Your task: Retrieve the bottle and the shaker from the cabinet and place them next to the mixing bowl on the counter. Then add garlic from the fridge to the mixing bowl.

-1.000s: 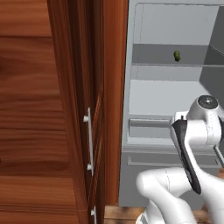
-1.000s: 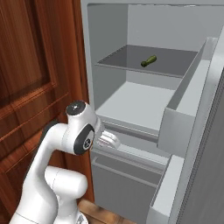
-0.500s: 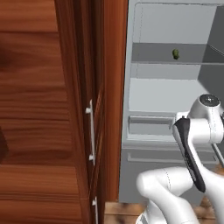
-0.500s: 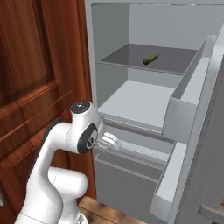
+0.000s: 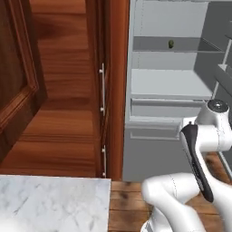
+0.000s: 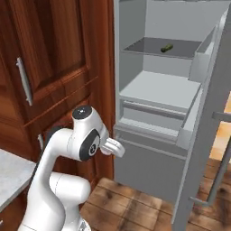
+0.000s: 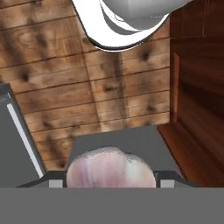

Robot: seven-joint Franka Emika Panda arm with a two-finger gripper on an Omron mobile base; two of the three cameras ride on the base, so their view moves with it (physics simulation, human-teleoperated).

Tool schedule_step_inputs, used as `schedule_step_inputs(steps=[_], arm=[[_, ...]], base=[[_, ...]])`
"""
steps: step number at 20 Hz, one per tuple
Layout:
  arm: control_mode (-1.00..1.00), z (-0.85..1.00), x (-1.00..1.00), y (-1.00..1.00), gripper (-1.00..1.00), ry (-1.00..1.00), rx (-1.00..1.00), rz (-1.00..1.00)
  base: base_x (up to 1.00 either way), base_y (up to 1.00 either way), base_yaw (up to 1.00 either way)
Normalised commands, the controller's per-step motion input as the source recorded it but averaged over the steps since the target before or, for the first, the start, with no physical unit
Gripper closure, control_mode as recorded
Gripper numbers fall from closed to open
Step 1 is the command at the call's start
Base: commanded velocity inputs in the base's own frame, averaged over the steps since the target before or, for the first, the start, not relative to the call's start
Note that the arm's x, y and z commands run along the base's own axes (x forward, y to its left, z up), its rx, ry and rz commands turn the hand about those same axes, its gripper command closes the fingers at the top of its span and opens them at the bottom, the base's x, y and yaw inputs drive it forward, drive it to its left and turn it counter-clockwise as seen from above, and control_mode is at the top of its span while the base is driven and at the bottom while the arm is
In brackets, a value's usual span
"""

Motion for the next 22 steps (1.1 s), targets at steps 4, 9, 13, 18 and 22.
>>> schedule_step_inputs(steps=[4,9,13,18,22], arm=[[1.0,0.0,0.0,0.0,1.0,0.0,0.0,0.0],[1.0,0.0,0.0,0.0,1.0,0.0,0.0,0.0],[1.0,0.0,0.0,0.0,1.0,0.0,0.0,0.0],[1.0,0.0,0.0,0.0,1.0,0.0,0.0,0.0],[1.0,0.0,0.0,0.0,1.0,0.0,0.0,0.0]], base=[[-0.99,0.0,0.08],[-0.7,-0.23,0.35],[-0.5,-0.21,0.64],[-0.86,-0.07,0.73],[-1.0,0.0,0.7]])
